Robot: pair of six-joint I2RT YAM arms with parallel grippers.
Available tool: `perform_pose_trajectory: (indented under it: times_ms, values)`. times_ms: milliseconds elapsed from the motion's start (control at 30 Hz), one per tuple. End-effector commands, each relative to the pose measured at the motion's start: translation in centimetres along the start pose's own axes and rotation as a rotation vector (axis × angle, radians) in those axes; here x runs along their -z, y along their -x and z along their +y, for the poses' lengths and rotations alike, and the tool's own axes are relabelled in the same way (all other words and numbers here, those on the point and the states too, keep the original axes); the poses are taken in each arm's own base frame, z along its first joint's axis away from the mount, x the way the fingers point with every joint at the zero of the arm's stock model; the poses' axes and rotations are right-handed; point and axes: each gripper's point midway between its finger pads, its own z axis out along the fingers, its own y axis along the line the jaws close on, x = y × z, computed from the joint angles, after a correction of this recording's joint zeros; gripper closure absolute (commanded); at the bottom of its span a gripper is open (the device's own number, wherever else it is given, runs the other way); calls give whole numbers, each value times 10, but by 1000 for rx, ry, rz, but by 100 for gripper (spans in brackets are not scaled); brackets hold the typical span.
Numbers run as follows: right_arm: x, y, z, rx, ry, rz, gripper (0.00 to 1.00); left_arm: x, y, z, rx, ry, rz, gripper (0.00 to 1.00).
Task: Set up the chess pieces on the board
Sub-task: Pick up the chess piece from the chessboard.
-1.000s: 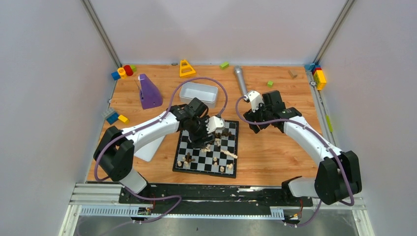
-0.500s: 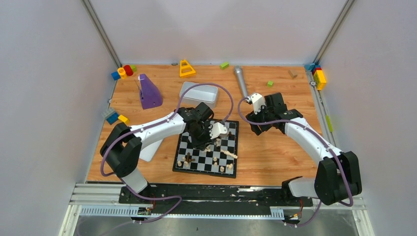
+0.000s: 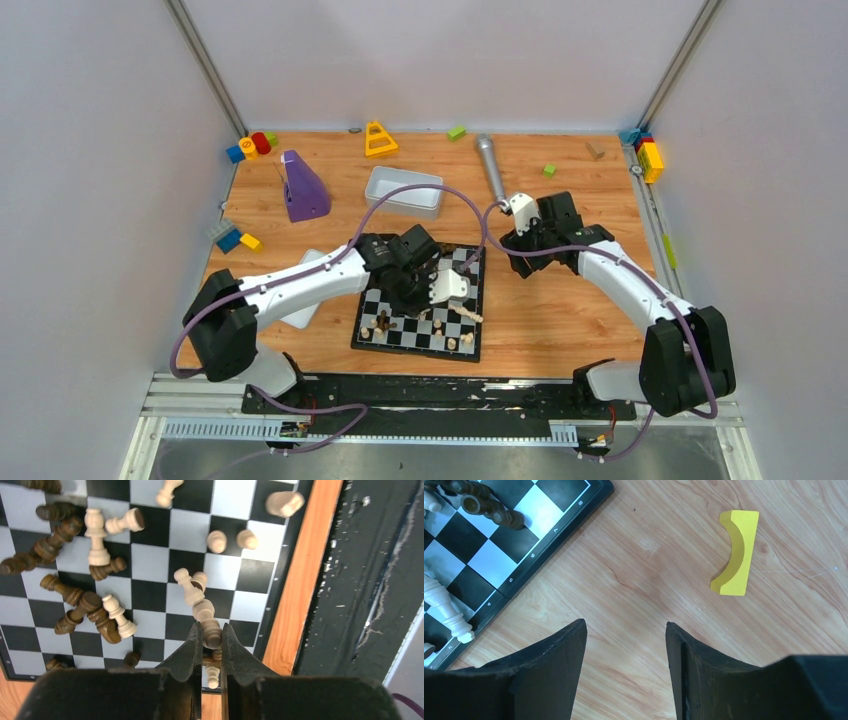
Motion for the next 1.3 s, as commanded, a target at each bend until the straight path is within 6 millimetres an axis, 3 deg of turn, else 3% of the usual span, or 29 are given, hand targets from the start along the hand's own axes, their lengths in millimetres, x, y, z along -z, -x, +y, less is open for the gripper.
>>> perform_pose_trajectory:
  times_ms: [0,100,300,733,900,1100,1200,1267]
  values:
    - [-3,2,-1,-11,0,-20,40,7,9,-24,-58,-27,-19,93]
    - [-5,0,0,-11,0,-12,40,0,14,-37,-84,-74,-12,93]
    - [-5,-2,0,-11,1,-11,40,-12,19,-43,-97,-109,15,94]
    - [-8,-5,1,-13,9,2,40,16,31,-46,-124,-66,-79,97]
    - [-11,-7,1,-13,12,14,40,24,36,-32,-139,39,-125,99]
    - [-13,-6,1,-17,18,16,40,28,34,14,-120,299,-114,100]
    - [-4,11,12,-15,77,-50,40,28,34,18,-122,310,-146,100]
    - [7,30,31,-2,186,-126,40,30,38,18,-132,302,-203,100]
